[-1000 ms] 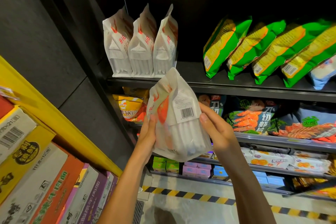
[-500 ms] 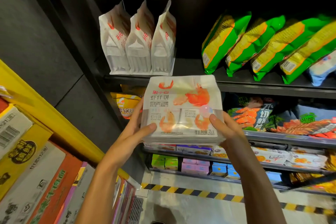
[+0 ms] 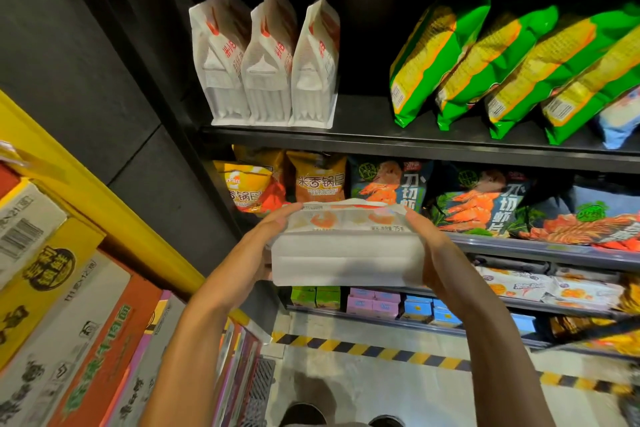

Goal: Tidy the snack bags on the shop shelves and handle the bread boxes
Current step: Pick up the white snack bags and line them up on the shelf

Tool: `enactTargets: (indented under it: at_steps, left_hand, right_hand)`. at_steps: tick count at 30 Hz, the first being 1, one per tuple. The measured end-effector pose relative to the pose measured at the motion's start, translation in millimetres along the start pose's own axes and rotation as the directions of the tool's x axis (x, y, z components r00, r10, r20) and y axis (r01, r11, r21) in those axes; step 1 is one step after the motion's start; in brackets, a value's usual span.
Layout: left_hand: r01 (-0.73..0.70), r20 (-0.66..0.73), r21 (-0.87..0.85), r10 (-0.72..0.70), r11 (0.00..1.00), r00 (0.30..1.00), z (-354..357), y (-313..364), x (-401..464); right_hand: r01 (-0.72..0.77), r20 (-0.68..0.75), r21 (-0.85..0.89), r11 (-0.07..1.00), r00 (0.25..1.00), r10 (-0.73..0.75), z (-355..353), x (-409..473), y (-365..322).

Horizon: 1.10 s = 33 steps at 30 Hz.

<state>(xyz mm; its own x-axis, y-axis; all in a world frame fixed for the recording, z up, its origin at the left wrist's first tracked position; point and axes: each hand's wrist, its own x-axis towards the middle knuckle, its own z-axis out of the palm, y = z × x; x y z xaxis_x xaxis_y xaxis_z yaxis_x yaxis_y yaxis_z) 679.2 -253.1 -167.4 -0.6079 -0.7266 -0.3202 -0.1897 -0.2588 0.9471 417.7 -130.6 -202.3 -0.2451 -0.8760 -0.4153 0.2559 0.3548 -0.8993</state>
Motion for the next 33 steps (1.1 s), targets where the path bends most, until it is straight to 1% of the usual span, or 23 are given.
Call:
enactTargets:
  at_steps: [2, 5, 7, 9, 12, 15, 17, 20, 22, 24, 26, 28, 29, 30, 31, 33]
  left_hand:
    - [0.011, -0.013, -0.033, -0.011, 0.999, 1.000, -1.3, -1.6, 0.5]
    - [-0.009, -0.018, -0.068, 0.007, 0.998, 1.000, -2.2, -3.0, -1.2]
    - [-0.033, -0.017, -0.106, 0.032, 0.994, 0.999, -3.5, -4.2, -2.2]
    - [-0.053, -0.044, -0.160, 0.047, 0.986, 0.998, -4.0, -5.2, -2.5]
    - [-0.043, -0.081, -0.230, 0.025, 0.972, 0.996, -6.4, -5.3, -2.0]
    - [-0.041, -0.064, -0.225, 0.027, 0.974, 0.998, -6.4, 3.5, -5.2]
    - [-0.050, -0.069, -0.219, 0.035, 0.974, 0.997, -6.3, 9.9, -6.6]
    - [-0.115, -0.065, -0.206, 0.103, 0.972, 0.992, -6.6, 19.9, -5.9]
    - [-0.204, -0.092, -0.174, 0.190, 0.963, 0.977, -2.7, 28.9, -5.7]
    - [-0.319, -0.158, -0.121, 0.299, 0.940, 0.941, 6.1, 41.8, -7.8]
    - [-0.429, -0.232, -0.036, 0.410, 0.903, 0.882, 14.0, 51.8, -6.9]
    - [-0.525, -0.291, 0.044, 0.514, 0.850, 0.807, 22.5, 61.1, -2.1]
    - [-0.571, -0.319, 0.085, 0.565, 0.816, 0.761, 28.2, 65.7, 1.2]
    - [-0.611, -0.352, 0.125, 0.611, 0.781, 0.709, 33.8, 68.9, 5.3]
    - [-0.644, -0.383, 0.156, 0.647, 0.749, 0.660, 41.0, 73.1, 8.7]
    - [-0.682, -0.422, 0.226, 0.701, 0.695, 0.575, 56.3, 80.8, 14.7]
  right_hand:
    - [0.024, -0.007, -0.029, 0.999, 1.000, -0.024, -3.9, -4.9, 4.9]
    - [0.056, 0.042, -0.049, 0.997, 0.998, -0.054, -2.6, -8.0, -0.9]
    - [0.126, 0.070, -0.045, 0.991, 0.990, -0.122, -1.7, -13.4, -3.0]
    - [0.178, 0.055, -0.022, 0.984, 0.983, -0.177, -1.4, -18.3, -4.7]
    - [0.246, 0.041, -0.037, 0.968, 0.969, -0.245, 2.2, -25.6, -11.9]
    - [0.369, 0.061, -0.025, 0.929, 0.928, -0.367, 3.5, -28.1, -20.0]
    - [0.421, 0.071, -0.029, 0.906, 0.905, -0.418, 4.0, -27.2, -27.0]
    - [0.501, 0.077, -0.062, 0.863, 0.865, -0.496, 5.5, -21.9, -41.0]
    - [0.543, 0.052, -0.106, 0.833, 0.840, -0.541, 6.4, -17.7, -52.7]
    - [0.594, 0.012, -0.195, 0.781, 0.797, -0.603, 8.2, -14.7, -62.6]
    - [0.627, -0.076, -0.306, 0.717, 0.734, -0.675, 12.7, -14.7, -72.8]
    - [0.656, -0.165, -0.395, 0.643, 0.638, -0.752, 22.1, -18.0, -84.9]
    - [0.686, -0.178, -0.408, 0.603, 0.588, -0.789, 28.4, -20.3, -91.0]
    - [0.720, -0.165, -0.404, 0.564, 0.549, -0.819, 35.8, -22.2, -96.8]
    - [0.751, -0.133, -0.383, 0.538, 0.531, -0.837, 43.5, -23.8, -102.8]
    - [0.778, -0.034, -0.333, 0.533, 0.555, -0.831, 56.1, -23.2, -112.8]
